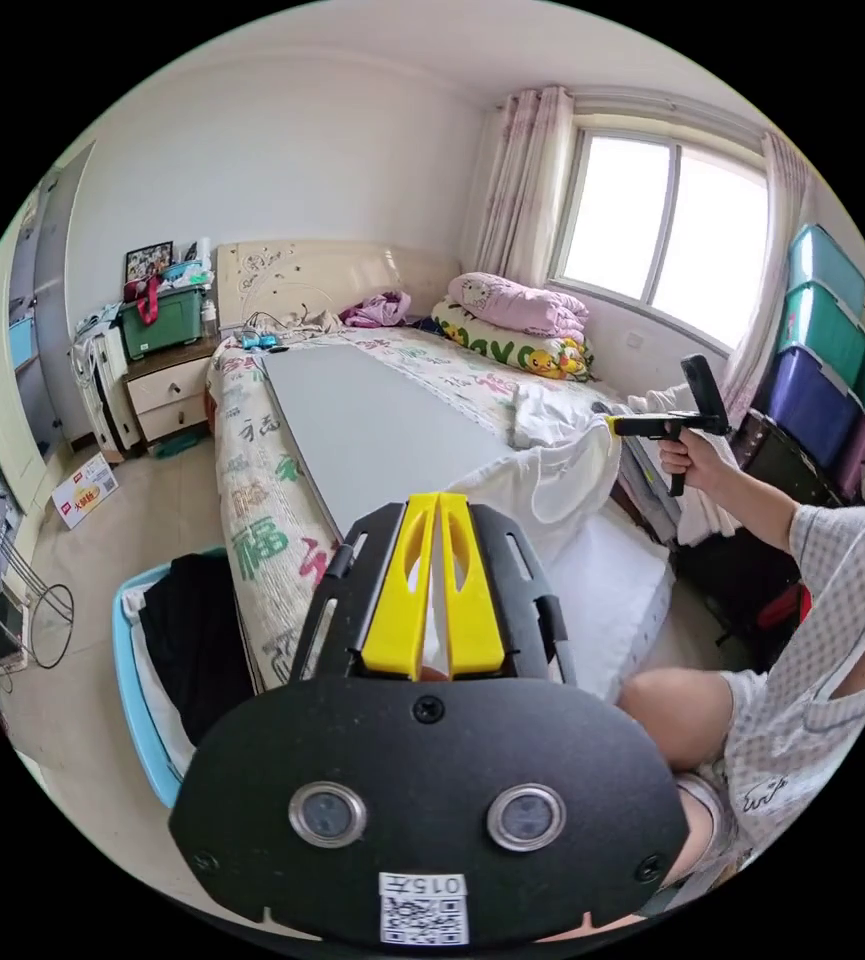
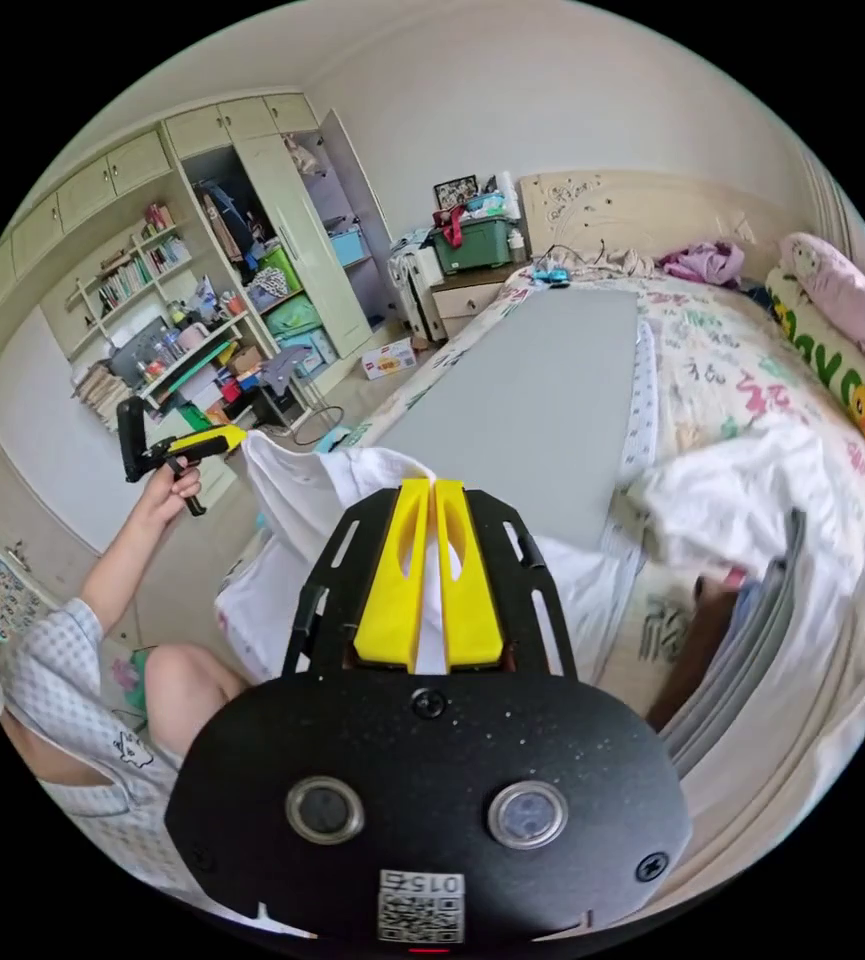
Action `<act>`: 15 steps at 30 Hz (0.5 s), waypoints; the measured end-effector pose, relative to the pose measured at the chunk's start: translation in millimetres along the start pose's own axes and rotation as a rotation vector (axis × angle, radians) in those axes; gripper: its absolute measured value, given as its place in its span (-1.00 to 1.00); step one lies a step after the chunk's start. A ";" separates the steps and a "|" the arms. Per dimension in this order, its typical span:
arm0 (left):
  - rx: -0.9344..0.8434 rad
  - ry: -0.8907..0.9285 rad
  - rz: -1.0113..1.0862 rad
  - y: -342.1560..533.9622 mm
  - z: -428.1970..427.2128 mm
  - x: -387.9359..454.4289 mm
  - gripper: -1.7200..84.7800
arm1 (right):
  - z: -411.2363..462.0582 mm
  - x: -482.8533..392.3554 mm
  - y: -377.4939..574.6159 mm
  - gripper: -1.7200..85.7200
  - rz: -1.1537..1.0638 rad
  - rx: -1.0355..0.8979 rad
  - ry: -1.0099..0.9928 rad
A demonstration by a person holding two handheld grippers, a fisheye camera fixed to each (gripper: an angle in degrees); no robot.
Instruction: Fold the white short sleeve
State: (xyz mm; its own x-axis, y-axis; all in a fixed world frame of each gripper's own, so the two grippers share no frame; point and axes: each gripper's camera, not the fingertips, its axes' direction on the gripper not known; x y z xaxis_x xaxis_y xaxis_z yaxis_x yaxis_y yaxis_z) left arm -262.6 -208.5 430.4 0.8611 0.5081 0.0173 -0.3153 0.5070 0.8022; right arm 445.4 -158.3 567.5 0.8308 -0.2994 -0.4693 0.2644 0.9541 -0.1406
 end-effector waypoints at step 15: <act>0.037 -0.163 -0.143 -66.9 195.9 -103.7 -0.79 | 230.4 20.0 -122.5 -0.74 -0.282 -0.176 0.136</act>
State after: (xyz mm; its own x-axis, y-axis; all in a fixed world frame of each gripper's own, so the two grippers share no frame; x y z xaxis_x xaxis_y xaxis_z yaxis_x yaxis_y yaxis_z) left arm -252.7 -431.6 491.8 0.9501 0.3120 -0.0038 -0.1734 0.5381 0.8249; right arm 542.5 -282.8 776.2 0.6614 -0.5588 -0.5003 0.3755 0.8242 -0.4240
